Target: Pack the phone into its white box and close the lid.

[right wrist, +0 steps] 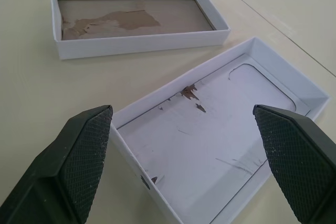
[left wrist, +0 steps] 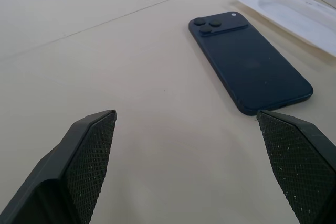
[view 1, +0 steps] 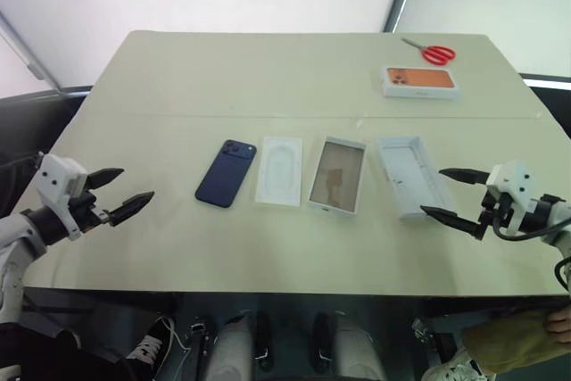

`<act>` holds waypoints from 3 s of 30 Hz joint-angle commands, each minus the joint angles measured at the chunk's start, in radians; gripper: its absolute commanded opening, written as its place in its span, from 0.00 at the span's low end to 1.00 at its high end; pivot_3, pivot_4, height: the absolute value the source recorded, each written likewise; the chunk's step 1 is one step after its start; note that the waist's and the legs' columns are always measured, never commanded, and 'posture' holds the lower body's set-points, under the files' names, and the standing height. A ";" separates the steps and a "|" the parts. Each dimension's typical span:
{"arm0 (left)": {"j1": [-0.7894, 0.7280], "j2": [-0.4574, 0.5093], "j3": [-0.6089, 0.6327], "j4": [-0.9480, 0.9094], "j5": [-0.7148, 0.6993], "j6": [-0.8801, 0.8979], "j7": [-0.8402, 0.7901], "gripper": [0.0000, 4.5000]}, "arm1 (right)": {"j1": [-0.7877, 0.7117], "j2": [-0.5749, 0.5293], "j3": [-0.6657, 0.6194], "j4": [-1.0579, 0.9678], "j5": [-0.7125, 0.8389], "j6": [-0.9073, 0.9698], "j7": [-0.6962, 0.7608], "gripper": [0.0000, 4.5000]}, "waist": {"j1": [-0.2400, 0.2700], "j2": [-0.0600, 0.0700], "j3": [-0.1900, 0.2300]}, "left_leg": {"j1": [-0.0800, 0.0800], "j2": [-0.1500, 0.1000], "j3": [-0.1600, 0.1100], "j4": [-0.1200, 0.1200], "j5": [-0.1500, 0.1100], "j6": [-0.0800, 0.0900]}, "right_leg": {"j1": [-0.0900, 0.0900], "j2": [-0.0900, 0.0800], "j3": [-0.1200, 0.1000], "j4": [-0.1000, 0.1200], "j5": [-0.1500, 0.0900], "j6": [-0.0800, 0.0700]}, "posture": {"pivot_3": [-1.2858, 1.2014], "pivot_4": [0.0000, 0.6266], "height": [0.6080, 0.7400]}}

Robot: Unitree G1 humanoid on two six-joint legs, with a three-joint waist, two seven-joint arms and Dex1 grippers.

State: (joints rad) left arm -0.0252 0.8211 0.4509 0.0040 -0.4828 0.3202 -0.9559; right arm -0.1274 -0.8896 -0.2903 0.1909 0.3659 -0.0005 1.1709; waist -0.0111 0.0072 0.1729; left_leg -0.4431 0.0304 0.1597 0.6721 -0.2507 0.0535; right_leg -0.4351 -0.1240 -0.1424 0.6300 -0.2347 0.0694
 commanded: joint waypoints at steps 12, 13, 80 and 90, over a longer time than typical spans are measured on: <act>-0.055 0.007 0.003 0.006 0.013 -0.027 0.027 1.00 | -0.041 -0.012 -0.019 0.039 -0.008 -0.043 -0.024 0.99 | 0.000 0.000 0.000 | 0.000 0.000 0.000 0.000 0.000 0.000 | 0.003 0.000 0.000 0.000 0.000 0.000 | 0.52 0.24 0.98; -0.061 0.005 0.002 0.004 0.012 -0.024 0.034 1.00 | -0.047 -0.012 -0.016 0.042 -0.009 -0.043 -0.024 0.99 | 0.000 0.000 0.000 | 0.000 0.000 0.000 0.000 0.000 0.000 | 0.003 0.000 0.000 0.000 0.000 0.000 | 0.52 0.24 0.98; -0.583 -0.649 -0.212 0.116 -0.274 0.924 0.629 0.49 | -0.257 0.141 0.228 -0.199 -0.084 0.145 -0.174 1.00 | 0.020 -0.002 0.000 | 0.001 0.001 -0.001 0.010 0.003 0.003 | 0.010 0.006 -0.001 0.005 0.002 0.006 | 0.52 0.24 0.98; -0.572 -0.654 -0.132 0.106 -0.321 0.944 0.669 0.00 | -0.258 0.148 0.236 -0.192 -0.096 0.127 -0.185 1.00 | 0.021 -0.002 0.000 | 0.001 0.001 -0.001 0.010 0.003 0.003 | 0.010 0.006 -0.001 0.005 0.002 0.005 | 0.52 0.24 0.98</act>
State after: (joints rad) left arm -0.5979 0.1681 0.2878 0.1343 -0.7765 1.2427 -0.2966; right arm -0.3733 -0.7459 -0.0470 0.0314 0.2736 0.1463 0.9911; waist 0.0098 0.0052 0.1727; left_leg -0.4420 0.0313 0.1589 0.6821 -0.2479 0.0565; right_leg -0.4254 -0.1180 -0.1433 0.6351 -0.2329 0.0748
